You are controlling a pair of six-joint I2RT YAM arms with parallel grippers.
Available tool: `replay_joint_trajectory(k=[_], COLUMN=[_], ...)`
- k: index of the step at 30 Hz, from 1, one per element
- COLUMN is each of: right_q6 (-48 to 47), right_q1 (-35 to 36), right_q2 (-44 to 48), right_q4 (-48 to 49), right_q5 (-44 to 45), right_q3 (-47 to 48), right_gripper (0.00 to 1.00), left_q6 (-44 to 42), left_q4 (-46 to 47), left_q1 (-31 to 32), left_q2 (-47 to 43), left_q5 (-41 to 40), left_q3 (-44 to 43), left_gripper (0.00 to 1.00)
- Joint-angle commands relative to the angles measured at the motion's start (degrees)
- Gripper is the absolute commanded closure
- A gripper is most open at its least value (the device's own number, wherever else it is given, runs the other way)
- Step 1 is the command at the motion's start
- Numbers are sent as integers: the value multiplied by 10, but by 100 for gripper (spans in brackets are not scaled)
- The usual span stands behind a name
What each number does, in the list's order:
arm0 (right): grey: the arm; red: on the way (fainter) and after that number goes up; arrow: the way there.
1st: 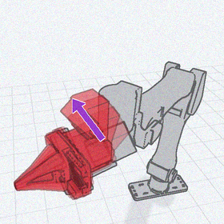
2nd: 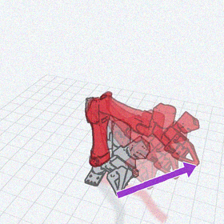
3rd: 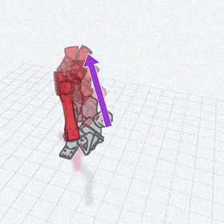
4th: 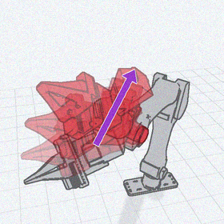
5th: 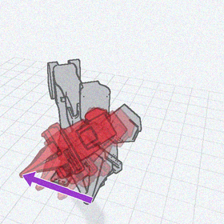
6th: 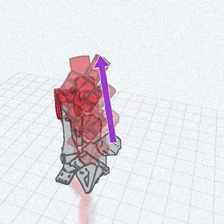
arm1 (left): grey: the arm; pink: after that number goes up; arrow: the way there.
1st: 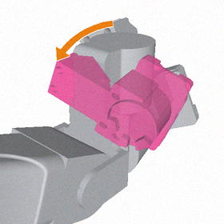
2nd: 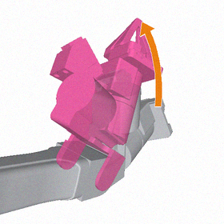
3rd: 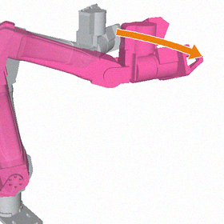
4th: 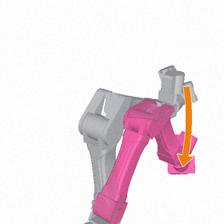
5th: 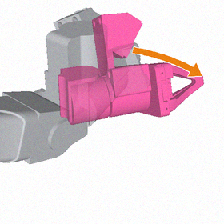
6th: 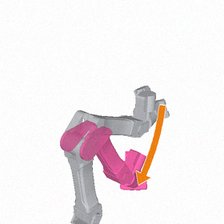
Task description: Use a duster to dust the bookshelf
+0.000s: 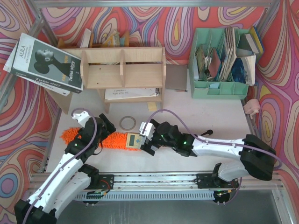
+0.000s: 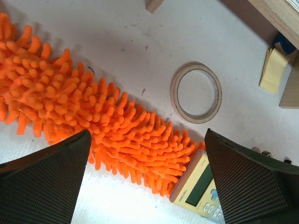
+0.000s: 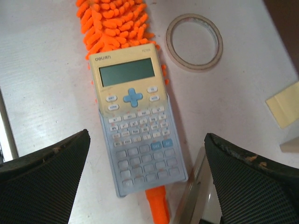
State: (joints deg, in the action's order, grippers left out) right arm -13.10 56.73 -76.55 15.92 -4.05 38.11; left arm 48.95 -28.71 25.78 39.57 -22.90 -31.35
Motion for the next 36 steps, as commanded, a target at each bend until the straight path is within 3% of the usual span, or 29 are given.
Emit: replay_joint_trajectory(k=[1, 16, 36], right_q6=[-40, -55, -67], right_q1=[6, 19, 19], right_q2=[-41, -159, -212], right_q4=[1, -7, -19], right_q5=[-19, -10, 18], right_q3=[39, 107, 130], right_gripper=[1, 1, 1], left_q6=[-13, -22, -25], left_q4=[0, 1, 3], left_q1=[-11, -17, -24], left_q2=[-13, -38, -42], left_q5=[23, 24, 23], left_q3=[32, 53, 64], left_gripper=[2, 2, 2])
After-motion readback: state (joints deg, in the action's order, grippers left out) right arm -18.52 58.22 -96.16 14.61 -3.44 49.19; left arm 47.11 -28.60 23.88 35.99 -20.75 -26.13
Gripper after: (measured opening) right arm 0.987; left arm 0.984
